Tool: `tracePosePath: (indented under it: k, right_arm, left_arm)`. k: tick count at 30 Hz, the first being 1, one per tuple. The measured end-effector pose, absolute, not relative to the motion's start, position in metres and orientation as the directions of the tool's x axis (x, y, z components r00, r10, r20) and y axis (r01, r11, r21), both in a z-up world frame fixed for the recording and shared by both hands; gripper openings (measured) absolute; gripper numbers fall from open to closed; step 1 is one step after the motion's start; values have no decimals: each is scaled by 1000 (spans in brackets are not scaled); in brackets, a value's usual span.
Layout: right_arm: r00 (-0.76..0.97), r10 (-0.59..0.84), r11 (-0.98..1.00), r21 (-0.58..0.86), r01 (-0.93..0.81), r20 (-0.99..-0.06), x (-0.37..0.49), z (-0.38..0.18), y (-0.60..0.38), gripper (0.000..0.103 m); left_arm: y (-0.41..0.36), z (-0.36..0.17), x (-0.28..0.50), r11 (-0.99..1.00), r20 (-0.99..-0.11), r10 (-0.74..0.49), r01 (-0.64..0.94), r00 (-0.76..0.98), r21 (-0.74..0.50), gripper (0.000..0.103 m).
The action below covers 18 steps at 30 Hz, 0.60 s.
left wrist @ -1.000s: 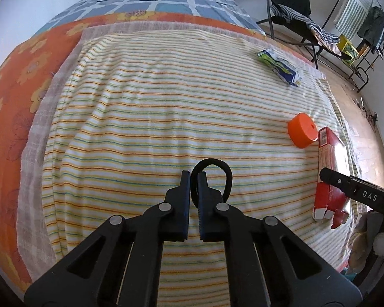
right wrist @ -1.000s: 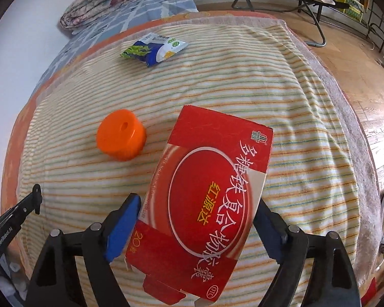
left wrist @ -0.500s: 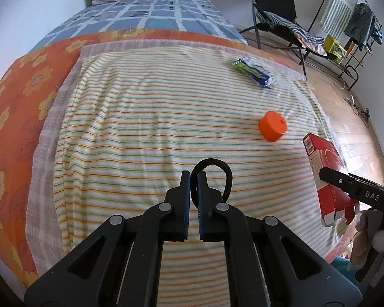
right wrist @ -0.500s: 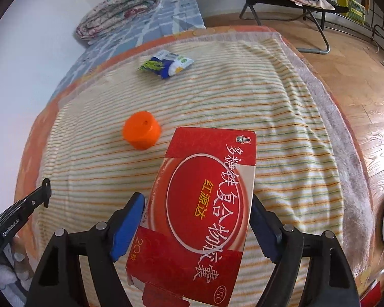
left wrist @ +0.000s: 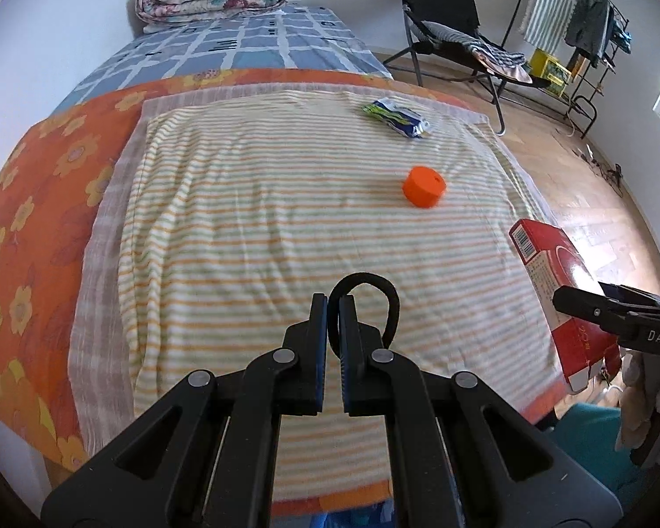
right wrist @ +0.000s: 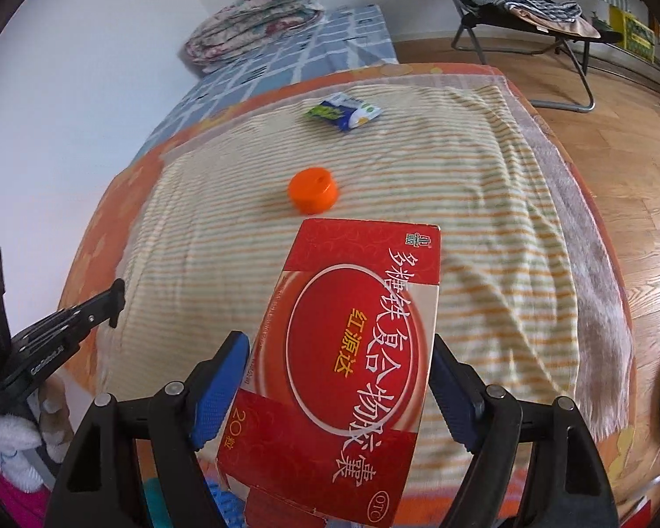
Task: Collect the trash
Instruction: 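Carry hair tie and red box to the blue basket and release both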
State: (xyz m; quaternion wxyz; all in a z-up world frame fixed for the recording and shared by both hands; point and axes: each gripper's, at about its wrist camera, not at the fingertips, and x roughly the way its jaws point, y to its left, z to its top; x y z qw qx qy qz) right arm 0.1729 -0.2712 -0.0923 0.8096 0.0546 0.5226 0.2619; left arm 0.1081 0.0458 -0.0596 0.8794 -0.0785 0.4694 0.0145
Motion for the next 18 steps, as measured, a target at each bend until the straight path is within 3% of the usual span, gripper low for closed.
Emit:
tracePosePath:
  k: [18]
  right_arm:
    - [216,527,766,350,-540,-822,62,-90,-286,82]
  left_arm:
    - [-2,-69,33,996,-845,-85,16,528,-90,3]
